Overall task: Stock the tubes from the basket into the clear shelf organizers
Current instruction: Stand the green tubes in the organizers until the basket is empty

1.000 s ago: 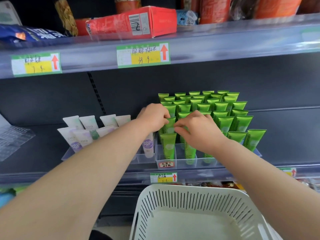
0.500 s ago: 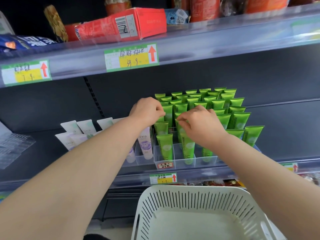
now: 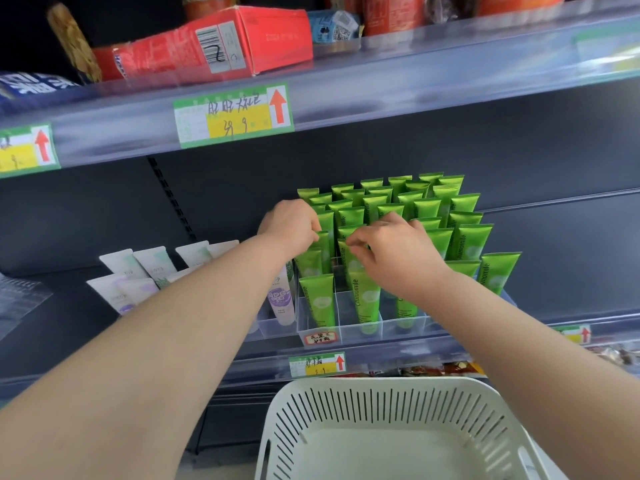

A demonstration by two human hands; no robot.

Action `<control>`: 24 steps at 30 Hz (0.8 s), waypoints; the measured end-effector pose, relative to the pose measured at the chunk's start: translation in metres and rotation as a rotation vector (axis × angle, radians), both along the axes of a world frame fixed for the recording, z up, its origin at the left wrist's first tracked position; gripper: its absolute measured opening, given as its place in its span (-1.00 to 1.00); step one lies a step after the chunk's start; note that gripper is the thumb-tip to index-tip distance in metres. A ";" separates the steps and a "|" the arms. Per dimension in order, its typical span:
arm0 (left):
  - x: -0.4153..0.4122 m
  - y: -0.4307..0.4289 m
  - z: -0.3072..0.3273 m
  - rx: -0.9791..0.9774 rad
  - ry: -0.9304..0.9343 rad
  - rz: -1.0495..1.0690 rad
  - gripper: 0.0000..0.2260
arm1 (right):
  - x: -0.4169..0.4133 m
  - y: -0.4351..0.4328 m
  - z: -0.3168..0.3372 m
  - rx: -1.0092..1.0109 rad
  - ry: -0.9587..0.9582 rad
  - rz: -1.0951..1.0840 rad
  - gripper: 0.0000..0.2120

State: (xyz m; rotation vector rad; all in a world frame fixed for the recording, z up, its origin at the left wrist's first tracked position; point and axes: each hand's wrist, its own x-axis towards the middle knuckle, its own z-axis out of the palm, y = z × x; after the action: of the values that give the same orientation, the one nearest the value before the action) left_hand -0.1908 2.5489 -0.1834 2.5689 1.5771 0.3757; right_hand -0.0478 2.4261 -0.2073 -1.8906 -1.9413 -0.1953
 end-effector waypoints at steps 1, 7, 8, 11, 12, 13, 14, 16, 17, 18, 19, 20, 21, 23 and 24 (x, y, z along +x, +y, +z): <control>0.001 0.000 0.000 0.000 0.001 0.000 -0.86 | 0.000 0.000 0.000 -0.001 0.000 0.001 -0.75; -0.005 -0.004 0.004 0.024 -0.094 -0.057 -0.85 | -0.001 -0.001 0.001 -0.002 0.004 0.002 -0.75; -0.007 -0.006 0.007 0.038 -0.119 -0.073 -0.88 | -0.001 -0.002 0.001 -0.004 0.005 0.000 -0.75; -0.015 -0.016 0.015 0.050 -0.174 -0.143 -0.94 | -0.005 -0.005 0.001 -0.003 0.009 0.003 -0.75; -0.017 -0.021 0.017 0.029 -0.169 -0.174 -0.88 | -0.007 -0.006 0.000 -0.002 0.007 0.004 -0.74; -0.020 -0.024 0.019 -0.008 -0.157 -0.206 -0.84 | -0.009 -0.007 0.000 -0.001 0.002 0.005 -0.75; -0.022 -0.029 0.020 -0.056 -0.139 -0.235 -0.80 | -0.011 -0.009 0.000 0.003 -0.006 0.005 -0.75; -0.026 -0.035 0.021 -0.136 -0.080 -0.284 -0.77 | -0.015 -0.011 0.000 0.016 -0.029 0.002 -0.74; -0.027 -0.038 0.021 -0.156 -0.045 -0.306 -0.78 | -0.016 -0.013 0.000 0.023 -0.039 -0.001 -0.74; -0.029 -0.040 0.020 -0.168 -0.010 -0.327 -0.80 | -0.017 -0.014 0.000 0.031 -0.044 -0.004 -0.75; -0.030 -0.043 0.019 -0.175 0.020 -0.344 -0.81 | -0.018 -0.016 0.001 0.038 -0.047 -0.007 -0.75; -0.031 -0.045 0.018 -0.173 0.049 -0.360 -0.83 | -0.018 -0.017 0.002 0.047 -0.049 -0.008 -0.75; -0.032 -0.046 0.017 -0.161 0.078 -0.375 -0.84 | -0.018 -0.019 0.003 0.055 -0.052 -0.009 -0.75; -0.032 -0.049 0.017 -0.113 0.119 -0.390 -0.86 | -0.019 -0.021 0.005 0.064 -0.062 -0.012 -0.75; -0.033 -0.049 0.017 -0.082 0.132 -0.385 -0.88 | -0.019 -0.021 0.005 0.065 -0.067 -0.013 -0.75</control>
State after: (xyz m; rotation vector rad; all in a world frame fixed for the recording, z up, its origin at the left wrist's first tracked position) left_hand -0.2238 2.4996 -0.1662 2.7943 1.0626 0.1034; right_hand -0.0670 2.4047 -0.2019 -1.8776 -1.9416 -0.3261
